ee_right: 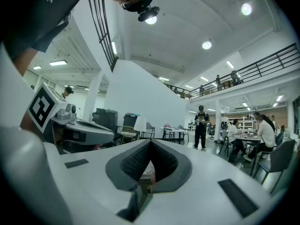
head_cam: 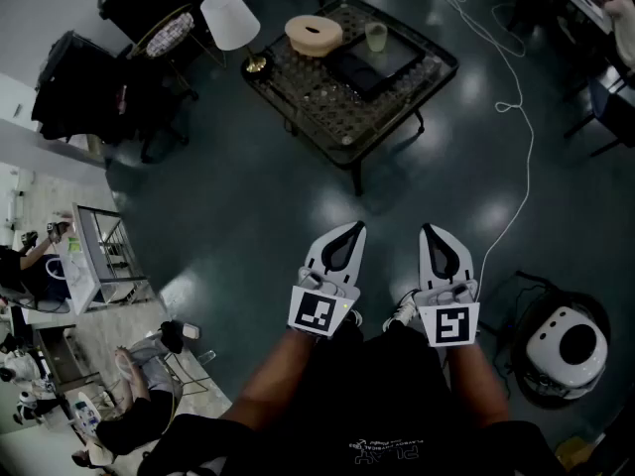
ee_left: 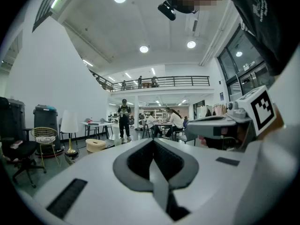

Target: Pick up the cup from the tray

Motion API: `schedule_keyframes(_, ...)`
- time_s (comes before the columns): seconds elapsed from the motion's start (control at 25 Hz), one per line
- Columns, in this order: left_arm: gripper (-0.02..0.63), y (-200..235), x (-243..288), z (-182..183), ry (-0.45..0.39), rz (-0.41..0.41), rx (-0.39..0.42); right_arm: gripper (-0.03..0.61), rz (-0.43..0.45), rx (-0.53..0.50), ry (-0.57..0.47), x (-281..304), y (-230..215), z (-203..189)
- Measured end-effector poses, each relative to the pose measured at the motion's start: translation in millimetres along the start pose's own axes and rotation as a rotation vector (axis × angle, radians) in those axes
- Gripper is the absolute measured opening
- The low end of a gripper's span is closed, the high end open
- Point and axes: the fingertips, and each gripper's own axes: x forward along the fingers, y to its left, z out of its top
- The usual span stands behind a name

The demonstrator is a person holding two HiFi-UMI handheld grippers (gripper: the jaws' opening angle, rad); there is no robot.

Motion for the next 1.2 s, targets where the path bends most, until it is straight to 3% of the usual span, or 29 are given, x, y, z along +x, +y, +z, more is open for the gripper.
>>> schedule_keyframes(0.8, 0.002, -40.3, 30.2, 13.3, -0.017, -0.002, 0.062, 0.008, -0.005, 0.016, -0.054, -23.6, -42.3, 6.0)
schedule_keyframes(1.2, 0.002, -53.0, 41.5, 21.0, -0.018, 0.037, 0.07, 0.008, 0.024, -0.006, -0.052, -30.3, -62.3, 3.5)
